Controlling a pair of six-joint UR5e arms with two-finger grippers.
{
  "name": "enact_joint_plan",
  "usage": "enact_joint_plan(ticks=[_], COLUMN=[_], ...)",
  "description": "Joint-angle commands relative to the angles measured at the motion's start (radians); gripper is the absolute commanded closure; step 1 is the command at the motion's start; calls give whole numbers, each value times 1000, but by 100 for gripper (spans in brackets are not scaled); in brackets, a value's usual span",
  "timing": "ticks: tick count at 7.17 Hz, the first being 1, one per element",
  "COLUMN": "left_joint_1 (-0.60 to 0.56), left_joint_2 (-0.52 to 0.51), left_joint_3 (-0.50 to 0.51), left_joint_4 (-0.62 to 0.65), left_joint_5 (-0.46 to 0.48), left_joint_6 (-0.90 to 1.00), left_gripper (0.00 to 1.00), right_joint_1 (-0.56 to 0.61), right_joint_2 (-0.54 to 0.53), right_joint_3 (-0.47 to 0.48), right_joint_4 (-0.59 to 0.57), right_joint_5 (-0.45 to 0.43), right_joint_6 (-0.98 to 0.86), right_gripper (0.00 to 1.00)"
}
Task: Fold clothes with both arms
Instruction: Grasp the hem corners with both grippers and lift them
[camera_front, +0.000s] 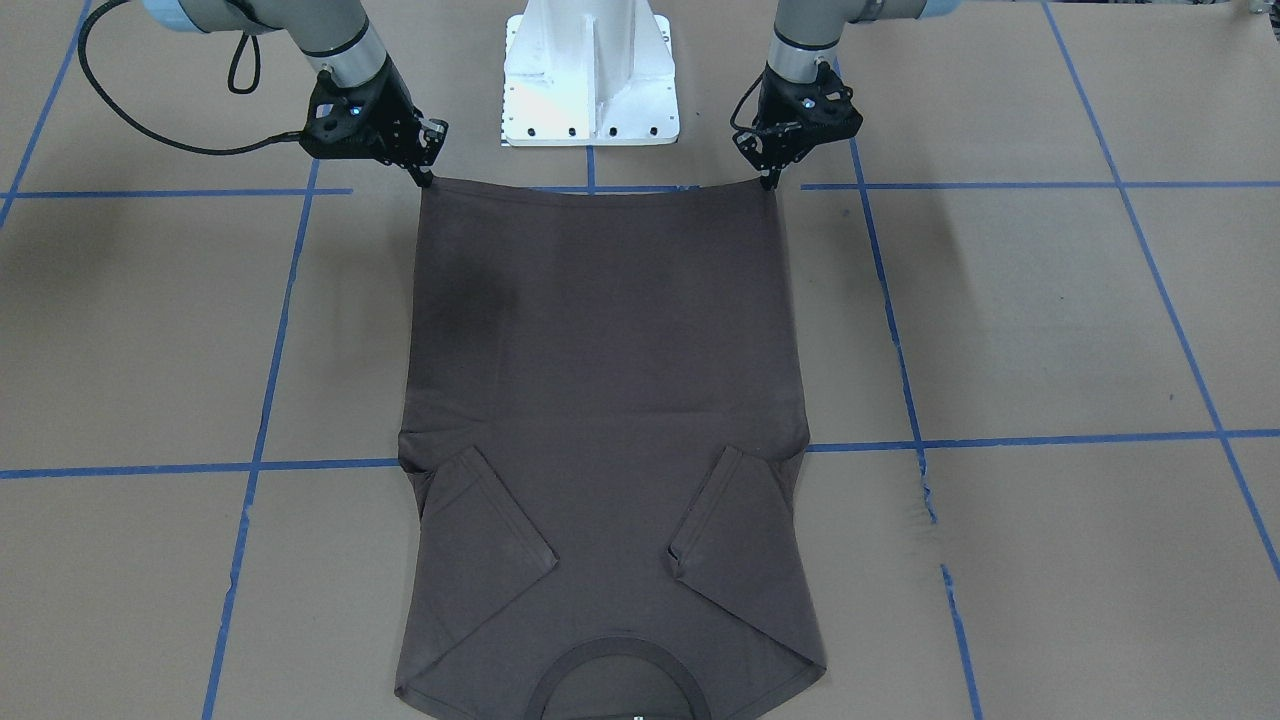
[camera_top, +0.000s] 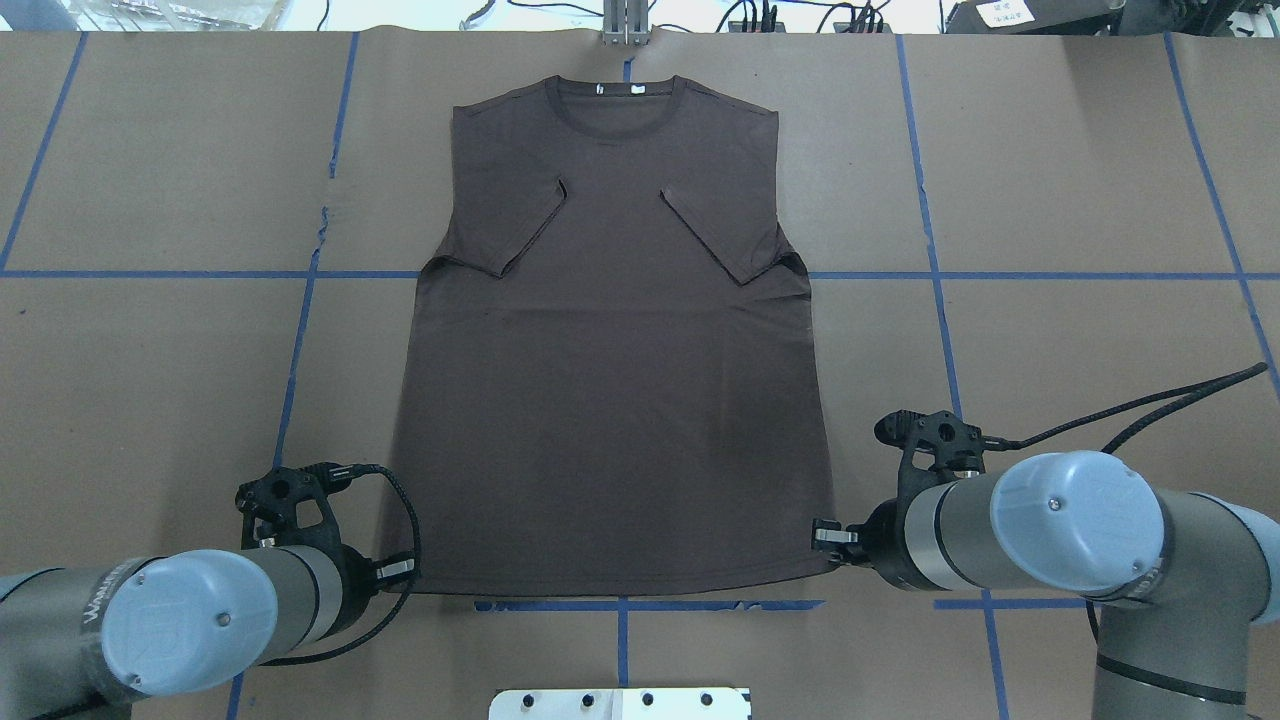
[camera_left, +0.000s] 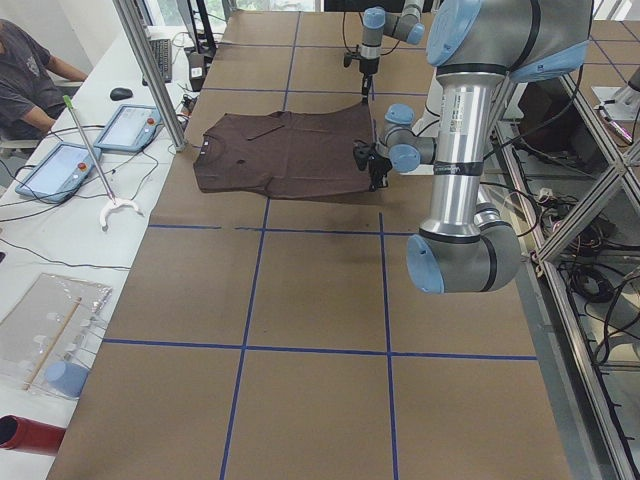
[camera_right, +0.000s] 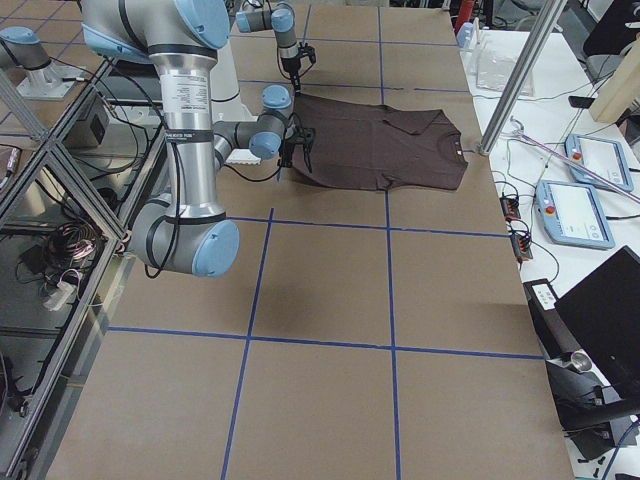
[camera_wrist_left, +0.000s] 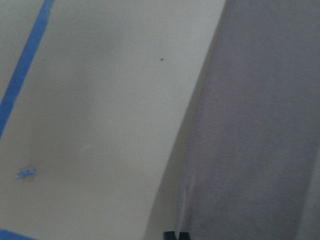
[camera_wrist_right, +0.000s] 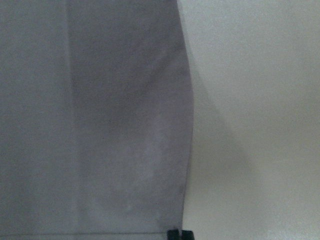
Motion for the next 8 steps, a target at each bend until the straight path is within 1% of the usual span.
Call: enact_joint_plan(ticks=[1,2,3,4,5,6,7,8], left_joint_1=[77,132,166,169,160,149,96,11], left_joint_2=[3,3,1,1,6,3,-5,-20], left_joint_3=[-141,-223,-279,-284,-285,-278,-273,-276], left_joint_4=[82,157,216,219,221,221,221,221], left_joint_5=[-21,-23,-22,-23,-25,-25,-25,-47], left_joint_6=[12,5,1,1,3,11,27,105], left_gripper=[100,100,100,100,100,100,100,100], right_joint_1=[-37,-57,-77,-92,-63,1,70,155], right_joint_2=[-74,-120,-152,-157,-152,-145,-107,-47], right_joint_3=[112,172,221,232,222,206,180,136], right_joint_4=[1,1,2,1,1,2,1,-2], right_joint_5=[49,79,84,84,83,84,87,96], right_joint_6=[0,0,0,0,-1,-24,-121,-188], right_gripper=[100,100,100,100,100,100,100,100])
